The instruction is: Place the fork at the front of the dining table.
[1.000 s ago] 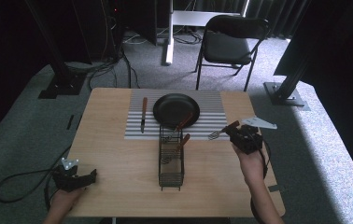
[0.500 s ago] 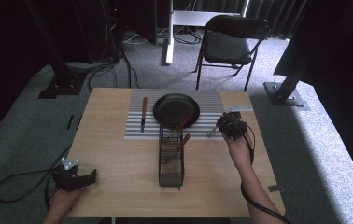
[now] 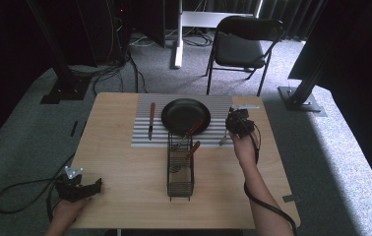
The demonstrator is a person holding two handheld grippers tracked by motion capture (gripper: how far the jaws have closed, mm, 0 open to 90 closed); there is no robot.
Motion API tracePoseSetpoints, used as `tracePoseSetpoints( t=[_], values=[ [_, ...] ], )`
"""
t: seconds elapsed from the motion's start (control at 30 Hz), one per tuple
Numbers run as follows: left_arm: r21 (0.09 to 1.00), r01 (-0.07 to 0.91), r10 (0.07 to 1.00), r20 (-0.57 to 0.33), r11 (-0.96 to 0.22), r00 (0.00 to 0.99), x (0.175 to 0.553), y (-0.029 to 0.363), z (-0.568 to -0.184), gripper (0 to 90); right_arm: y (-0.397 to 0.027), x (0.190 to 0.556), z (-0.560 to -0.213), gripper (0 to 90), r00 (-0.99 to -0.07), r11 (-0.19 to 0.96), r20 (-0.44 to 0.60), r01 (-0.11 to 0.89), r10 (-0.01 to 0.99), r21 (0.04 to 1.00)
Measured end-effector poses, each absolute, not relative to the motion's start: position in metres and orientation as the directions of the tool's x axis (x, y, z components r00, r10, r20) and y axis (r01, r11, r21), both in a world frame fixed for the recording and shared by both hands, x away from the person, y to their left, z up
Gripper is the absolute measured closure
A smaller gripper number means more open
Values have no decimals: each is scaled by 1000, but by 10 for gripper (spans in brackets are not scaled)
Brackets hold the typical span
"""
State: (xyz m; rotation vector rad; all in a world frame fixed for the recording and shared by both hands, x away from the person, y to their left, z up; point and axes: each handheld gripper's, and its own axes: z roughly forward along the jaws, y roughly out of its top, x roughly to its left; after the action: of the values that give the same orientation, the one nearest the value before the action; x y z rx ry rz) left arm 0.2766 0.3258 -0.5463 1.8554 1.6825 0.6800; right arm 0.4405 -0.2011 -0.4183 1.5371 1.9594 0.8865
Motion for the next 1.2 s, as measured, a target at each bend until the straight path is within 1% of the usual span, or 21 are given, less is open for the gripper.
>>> tracePoseSetpoints(
  t=[0.17, 0.2, 0.3, 0.47, 0.5, 0.53, 0.6, 0.63, 0.67, 0.8, 0.87, 1.0, 1.2],
  values=[
    [686, 723, 996, 11, -75, 94, 277, 326, -546, 11, -200, 457, -420, 803, -216, 119, 37, 665, 976, 737],
    [686, 723, 996, 11, -75, 93, 277, 326, -546, 11, -199, 467, -421, 803, -212, 113, 44, 673, 976, 731],
    [686, 724, 996, 11, -75, 93, 277, 326, -546, 11, -197, 482, -423, 803, -210, 110, 50, 682, 976, 723],
    [686, 723, 995, 11, -77, 95, 277, 326, -546, 11, -191, 507, -427, 803, -197, 109, 52, 722, 979, 683],
    [686, 723, 995, 11, -77, 95, 277, 326, -546, 11, -191, 507, -427, 803, -197, 109, 52, 722, 979, 683],
    [686, 723, 995, 11, -79, 99, 277, 326, -546, 11, -188, 519, -429, 803, -193, 113, 49, 743, 980, 659],
    [686, 723, 995, 10, -79, 99, 277, 326, -546, 11, -185, 529, -431, 804, -194, 120, 46, 759, 980, 640],
    [686, 723, 995, 10, -79, 99, 277, 326, -546, 11, -185, 529, -431, 804, -194, 120, 46, 759, 980, 640],
    [686, 723, 995, 11, -79, 99, 277, 326, -546, 11, -184, 541, -435, 804, -183, 117, 46, 781, 982, 614],
    [686, 723, 995, 11, -79, 99, 277, 326, -546, 11, -183, 561, -446, 803, -177, 112, 58, 811, 983, 575],
    [687, 723, 995, 10, -78, 98, 277, 326, -546, 11, -185, 569, -453, 804, -169, 91, 88, 822, 982, 562],
    [687, 723, 995, 10, -78, 98, 277, 326, -546, 11, -182, 581, -466, 804, -164, 89, 94, 840, 982, 536],
    [687, 723, 995, 9, -77, 98, 277, 326, -546, 11, -177, 595, -493, 805, -141, 75, 110, 884, 984, 461]
  ],
)
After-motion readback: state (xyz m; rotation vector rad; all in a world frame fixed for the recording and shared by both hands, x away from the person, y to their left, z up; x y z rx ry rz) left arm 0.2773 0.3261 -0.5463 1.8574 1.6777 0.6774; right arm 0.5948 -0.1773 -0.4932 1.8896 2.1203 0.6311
